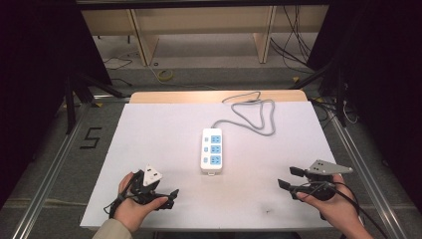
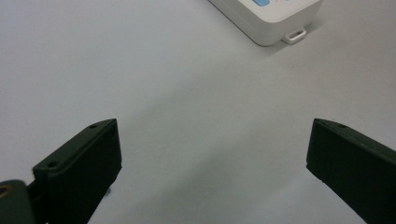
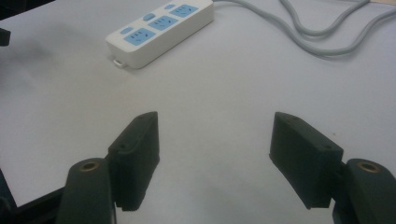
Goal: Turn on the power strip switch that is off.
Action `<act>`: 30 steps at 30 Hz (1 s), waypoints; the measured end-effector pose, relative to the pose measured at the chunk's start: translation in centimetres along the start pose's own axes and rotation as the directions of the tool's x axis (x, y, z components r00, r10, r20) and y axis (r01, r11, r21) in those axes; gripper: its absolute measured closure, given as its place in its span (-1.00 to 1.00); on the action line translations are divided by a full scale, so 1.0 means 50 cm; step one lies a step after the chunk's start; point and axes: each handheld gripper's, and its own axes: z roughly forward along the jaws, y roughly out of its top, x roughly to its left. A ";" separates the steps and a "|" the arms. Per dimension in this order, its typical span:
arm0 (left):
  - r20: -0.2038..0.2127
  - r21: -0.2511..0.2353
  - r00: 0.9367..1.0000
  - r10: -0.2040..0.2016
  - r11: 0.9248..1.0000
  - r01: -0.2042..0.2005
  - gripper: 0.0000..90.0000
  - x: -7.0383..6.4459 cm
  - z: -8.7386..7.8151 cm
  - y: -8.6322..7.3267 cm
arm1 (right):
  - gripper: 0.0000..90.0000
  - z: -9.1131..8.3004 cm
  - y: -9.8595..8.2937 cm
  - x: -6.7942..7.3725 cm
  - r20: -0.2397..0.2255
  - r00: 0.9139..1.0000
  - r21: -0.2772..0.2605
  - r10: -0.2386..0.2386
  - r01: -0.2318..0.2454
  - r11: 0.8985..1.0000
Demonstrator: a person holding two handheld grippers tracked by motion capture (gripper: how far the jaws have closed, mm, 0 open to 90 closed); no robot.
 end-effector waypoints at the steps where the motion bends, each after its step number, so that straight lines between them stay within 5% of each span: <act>1: 0.000 0.001 1.000 0.000 1.000 0.000 -0.93 0.000 0.000 0.000 | -0.26 0.000 0.000 0.000 0.000 1.000 0.000 0.000 0.000 1.000; 7: -0.008 -0.015 1.000 -0.002 1.000 0.002 -0.82 0.001 -0.004 0.002 | -0.26 -0.002 0.000 0.002 0.003 1.000 0.003 -0.005 0.005 1.000; 15: -0.048 -0.054 0.998 -0.037 0.998 0.034 -0.31 0.006 -0.001 0.011 | -0.26 0.001 0.001 0.002 0.004 1.000 0.002 -0.007 0.007 1.000; 30: -0.046 -0.068 0.998 -0.042 0.997 0.039 -0.21 0.000 0.038 0.058 | -0.26 0.003 0.001 0.002 0.007 1.000 0.007 -0.009 0.009 1.000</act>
